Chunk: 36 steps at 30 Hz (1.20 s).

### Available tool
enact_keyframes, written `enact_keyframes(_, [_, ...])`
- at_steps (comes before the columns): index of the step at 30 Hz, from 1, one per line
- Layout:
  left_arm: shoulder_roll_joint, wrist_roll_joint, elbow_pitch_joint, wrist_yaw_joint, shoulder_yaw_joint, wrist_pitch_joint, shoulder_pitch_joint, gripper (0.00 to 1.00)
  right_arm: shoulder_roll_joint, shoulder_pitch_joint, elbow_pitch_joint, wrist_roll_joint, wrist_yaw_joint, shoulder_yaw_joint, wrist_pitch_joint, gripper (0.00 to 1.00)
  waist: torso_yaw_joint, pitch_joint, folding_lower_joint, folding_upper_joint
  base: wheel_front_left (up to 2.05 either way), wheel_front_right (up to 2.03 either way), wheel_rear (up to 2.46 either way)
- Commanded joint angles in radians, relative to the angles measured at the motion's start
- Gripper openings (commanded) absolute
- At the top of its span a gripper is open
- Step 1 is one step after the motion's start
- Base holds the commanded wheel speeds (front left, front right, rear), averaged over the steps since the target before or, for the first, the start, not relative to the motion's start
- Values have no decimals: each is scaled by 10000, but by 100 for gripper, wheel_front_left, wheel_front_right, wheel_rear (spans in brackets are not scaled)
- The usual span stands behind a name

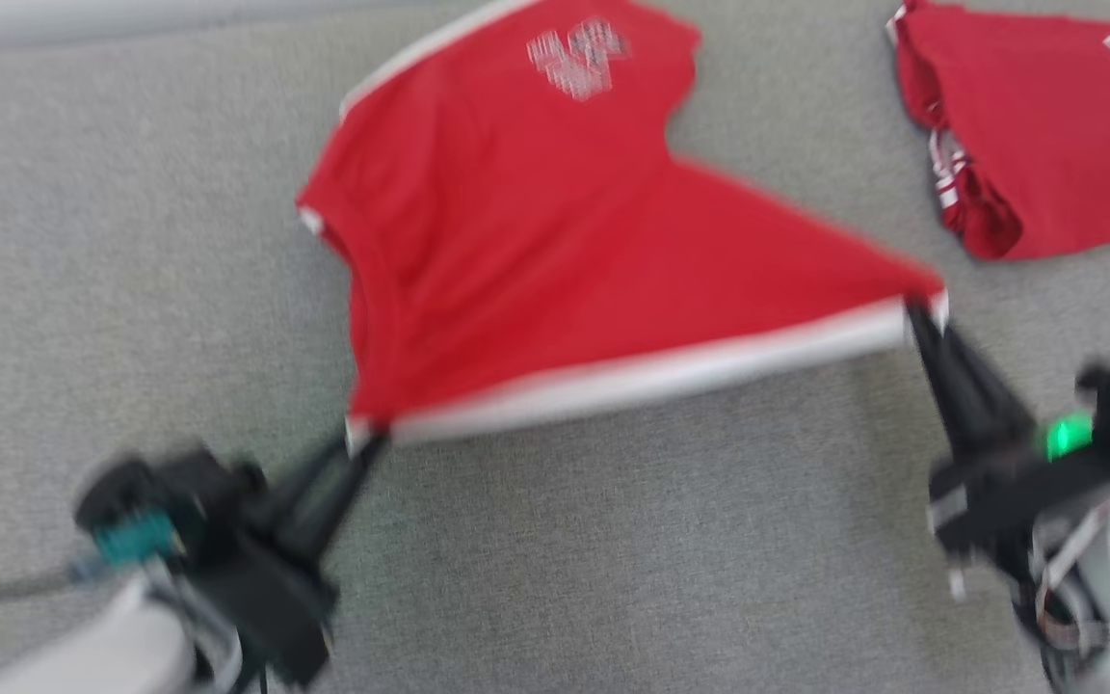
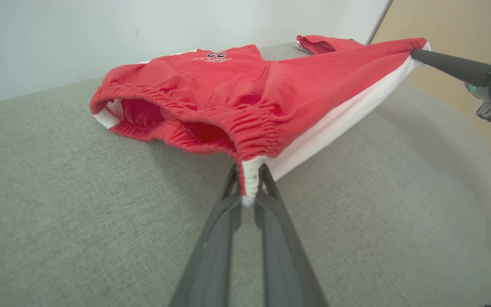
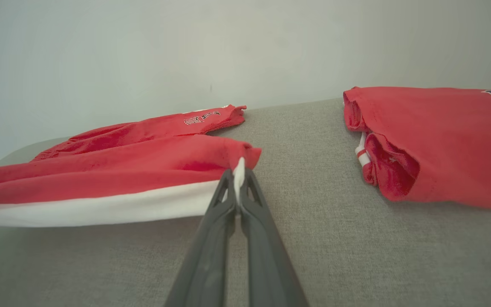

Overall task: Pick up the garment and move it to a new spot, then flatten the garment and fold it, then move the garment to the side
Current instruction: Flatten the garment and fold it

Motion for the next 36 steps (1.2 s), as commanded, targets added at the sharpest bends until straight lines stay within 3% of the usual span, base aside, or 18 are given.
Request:
enact_keyframes(1, [49, 187, -5, 41, -125, -24, 432, 0, 153, 585, -200, -165, -30, -250, 99, 0, 5, -469, 3, 2, 0, 0, 0])
enact_keyframes(5, [-150, 400, 76, 193, -220, -25, 1373, 0, 680, 2495, -1018, -754, -30, -1170, 485, 0, 112, -853, 3, 2, 0, 0, 0])
enact_keyframes(9, [-425, 498, 122, 226, 182, -24, 2512, 0, 1667, 4343, -1806, -1162, -30, -1789, 1117, 0, 156, -1255, 3, 2, 0, 0, 0])
enact_keyframes(14, [-555, 835, 322, 151, 771, -26, 3903, 0, 2638, 6208, -2547, -1522, -30, -1898, 1832, 0, 233, -1755, 3, 2, 0, 0, 0])
enact_keyframes(19, [-483, 1081, 386, -58, 1241, -26, 5060, 0, 3172, 7460, -3154, -1685, -30, -2160, 2312, 0, 430, -2062, 3, 2, 0, 0, 0])
enact_keyframes(25, [-978, 1431, 282, -343, 1469, -25, 5333, 0, 3532, 7354, -3559, -1348, -30, -2992, 2632, 0, 747, -2227, 3, 2, 0, 0, 0])
enact_keyframes(36, [-1987, 2205, 58, -855, 1866, -25, 4873, 0, 2828, 5720, -3661, -1127, -30, -3739, 3242, 0, 1291, -2205, 3, 2, 0, 0, 0])
